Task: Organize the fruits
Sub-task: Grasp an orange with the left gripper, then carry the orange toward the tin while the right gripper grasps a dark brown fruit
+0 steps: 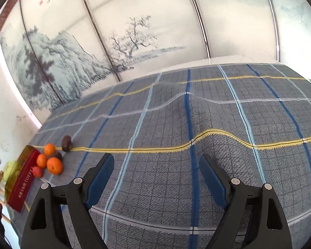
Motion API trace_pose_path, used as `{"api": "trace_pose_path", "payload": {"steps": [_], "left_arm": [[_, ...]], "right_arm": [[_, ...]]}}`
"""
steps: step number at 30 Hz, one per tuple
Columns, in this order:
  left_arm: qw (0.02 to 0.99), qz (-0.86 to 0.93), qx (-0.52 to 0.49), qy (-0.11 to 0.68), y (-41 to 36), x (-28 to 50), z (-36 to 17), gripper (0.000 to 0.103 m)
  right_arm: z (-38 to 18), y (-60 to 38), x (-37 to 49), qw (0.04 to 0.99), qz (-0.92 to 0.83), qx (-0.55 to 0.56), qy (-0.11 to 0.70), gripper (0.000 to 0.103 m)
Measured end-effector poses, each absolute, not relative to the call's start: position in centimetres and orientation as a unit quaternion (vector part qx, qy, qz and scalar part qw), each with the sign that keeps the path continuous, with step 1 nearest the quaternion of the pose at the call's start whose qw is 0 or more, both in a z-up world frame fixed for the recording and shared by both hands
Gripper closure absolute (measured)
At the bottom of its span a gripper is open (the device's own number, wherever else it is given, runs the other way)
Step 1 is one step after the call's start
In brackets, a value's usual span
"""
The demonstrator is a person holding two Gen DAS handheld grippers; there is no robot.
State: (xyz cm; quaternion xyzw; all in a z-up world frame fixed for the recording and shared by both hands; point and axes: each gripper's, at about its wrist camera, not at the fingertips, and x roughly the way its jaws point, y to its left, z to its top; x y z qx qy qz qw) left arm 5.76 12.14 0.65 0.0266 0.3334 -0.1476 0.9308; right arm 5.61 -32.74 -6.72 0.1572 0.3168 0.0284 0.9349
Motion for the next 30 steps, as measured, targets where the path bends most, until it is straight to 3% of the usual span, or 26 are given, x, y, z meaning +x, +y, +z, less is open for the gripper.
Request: {"api": "trace_pose_path", "payload": {"steps": [8, 14, 16, 17, 18, 23, 25, 26, 27, 30], "left_arm": [[0.864, -0.269, 0.065, 0.421, 0.0, 9.3, -3.5, 0.002], [0.847, -0.242, -0.018, 0.473, -1.3, 12.9, -6.5, 0.003], [0.844, -0.231, -0.041, 0.482, -1.2, 14.0, -7.0, 0.010], [0.841, -0.229, -0.051, 0.487, -1.2, 14.3, -7.3, 0.020], [0.839, -0.226, -0.054, 0.493, -1.3, 14.8, -7.7, 0.024], [0.842, -0.211, -0.042, 0.494, -2.4, 15.2, -8.2, 0.027], [0.849, -0.205, -0.032, 0.486, -2.8, 15.3, -8.2, 0.037], [0.855, -0.198, -0.024, 0.479, -3.0, 15.3, -8.2, 0.059], [0.858, -0.190, -0.017, 0.477, -3.0, 15.3, -8.3, 0.073], [0.855, -0.200, -0.054, 0.474, -2.1, 14.8, -8.4, 0.074]], "right_arm": [[-6.3, -32.1, 5.0, 0.936, 0.066, 0.157, 0.309, 0.012], [-6.1, -32.1, 4.5, 0.938, 0.083, 0.158, 0.297, 0.009], [-6.1, -31.9, 4.5, 0.938, 0.087, 0.155, 0.298, 0.008], [-6.1, -31.8, 4.6, 0.938, 0.089, 0.153, 0.299, 0.008], [-6.1, -31.8, 4.5, 0.938, 0.090, 0.152, 0.299, 0.007], [-6.0, -31.6, 4.4, 0.938, 0.096, 0.152, 0.295, 0.006], [-6.0, -31.6, 4.4, 0.938, 0.097, 0.153, 0.295, 0.005], [-6.0, -31.6, 4.4, 0.938, 0.098, 0.153, 0.295, 0.005], [-6.0, -31.5, 4.4, 0.938, 0.098, 0.152, 0.296, 0.005], [-6.0, -31.4, 4.3, 0.938, 0.096, 0.153, 0.296, 0.004]]}}
